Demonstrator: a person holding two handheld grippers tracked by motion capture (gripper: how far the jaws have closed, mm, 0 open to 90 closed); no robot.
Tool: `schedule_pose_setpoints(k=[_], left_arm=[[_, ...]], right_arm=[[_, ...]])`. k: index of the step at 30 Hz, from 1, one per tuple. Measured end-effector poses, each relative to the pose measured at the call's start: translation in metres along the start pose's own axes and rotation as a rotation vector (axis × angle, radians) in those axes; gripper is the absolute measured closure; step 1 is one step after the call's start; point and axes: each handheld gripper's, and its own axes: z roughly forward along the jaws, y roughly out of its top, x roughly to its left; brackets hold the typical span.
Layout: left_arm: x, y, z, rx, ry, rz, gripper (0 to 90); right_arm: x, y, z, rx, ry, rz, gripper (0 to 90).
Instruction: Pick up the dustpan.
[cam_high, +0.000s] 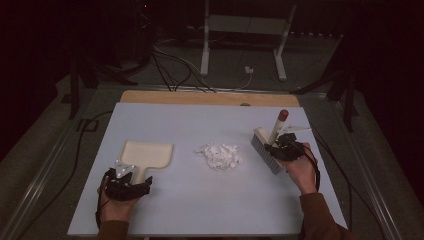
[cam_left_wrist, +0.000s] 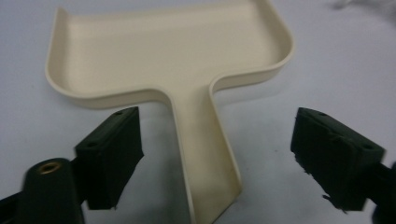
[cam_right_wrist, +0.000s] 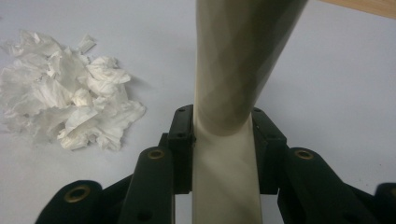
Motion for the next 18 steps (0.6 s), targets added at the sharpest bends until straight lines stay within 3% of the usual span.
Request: schedule_pose_setpoints(k=[7,18], left_arm=[[-0.005,0.004,0.013,0.084,0.073,-0.023,38.4],[-0.001,0.009,0.014,0.119,0.094,-0.053,61.0]], right_arm=[[0.0,-0.002,-0.001,-0.006,-0.005,0.005,67.3],[0.001,-0.002,0.0,-0.01,-0.001,0.004,67.3]])
